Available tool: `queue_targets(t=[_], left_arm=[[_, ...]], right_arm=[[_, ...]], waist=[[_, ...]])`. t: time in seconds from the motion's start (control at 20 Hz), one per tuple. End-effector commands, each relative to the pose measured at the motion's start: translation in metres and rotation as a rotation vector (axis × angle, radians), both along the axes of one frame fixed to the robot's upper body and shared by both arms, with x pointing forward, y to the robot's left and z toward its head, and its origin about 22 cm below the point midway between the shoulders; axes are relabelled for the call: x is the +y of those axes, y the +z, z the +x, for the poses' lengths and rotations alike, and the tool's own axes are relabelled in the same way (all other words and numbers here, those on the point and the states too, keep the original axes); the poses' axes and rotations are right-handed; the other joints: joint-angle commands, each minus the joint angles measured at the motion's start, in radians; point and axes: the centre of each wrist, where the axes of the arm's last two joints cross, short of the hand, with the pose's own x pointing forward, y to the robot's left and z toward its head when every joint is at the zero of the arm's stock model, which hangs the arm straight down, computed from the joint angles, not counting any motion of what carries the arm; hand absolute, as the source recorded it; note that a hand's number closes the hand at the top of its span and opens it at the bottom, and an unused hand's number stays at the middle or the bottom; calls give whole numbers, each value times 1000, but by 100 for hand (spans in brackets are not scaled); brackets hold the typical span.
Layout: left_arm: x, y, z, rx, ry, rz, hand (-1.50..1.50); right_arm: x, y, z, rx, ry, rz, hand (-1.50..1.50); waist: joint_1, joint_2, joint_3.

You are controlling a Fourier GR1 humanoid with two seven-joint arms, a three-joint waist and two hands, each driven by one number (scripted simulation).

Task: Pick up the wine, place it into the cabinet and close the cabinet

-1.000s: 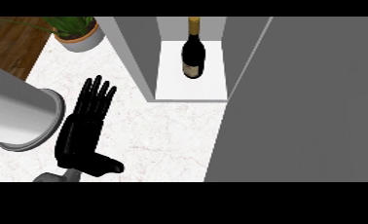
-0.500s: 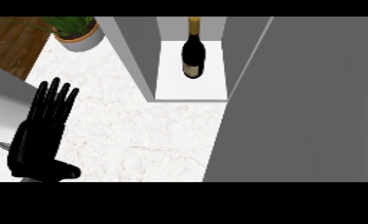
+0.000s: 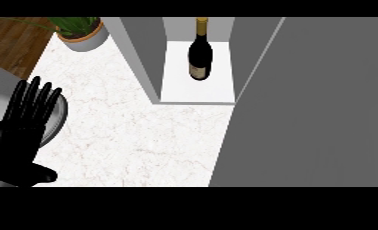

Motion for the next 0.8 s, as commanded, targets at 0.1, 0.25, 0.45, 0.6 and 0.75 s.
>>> queue_targets(t=[0.1,0.25,0.45,0.6,0.75], left_arm=[[10,-3,-1,-4,-15,-17,-150],[16,8,4,-10,-30,-3,-150],[17,11,14,-16,-22,4,-150],[21,18,15,-20,-39,22,-150],[25,20,18,-20,-31,13,-150]], right_arm=[[24,27,-12,3,75,212,150],[26,27,-8,14,92,230,150],[29,28,3,-4,123,198,150],[35,26,12,-6,111,185,150],[39,33,23,-37,82,190,150]], waist=[[19,4,-3],[25,5,-2],[38,13,-4],[50,11,-4],[59,12,-6]])
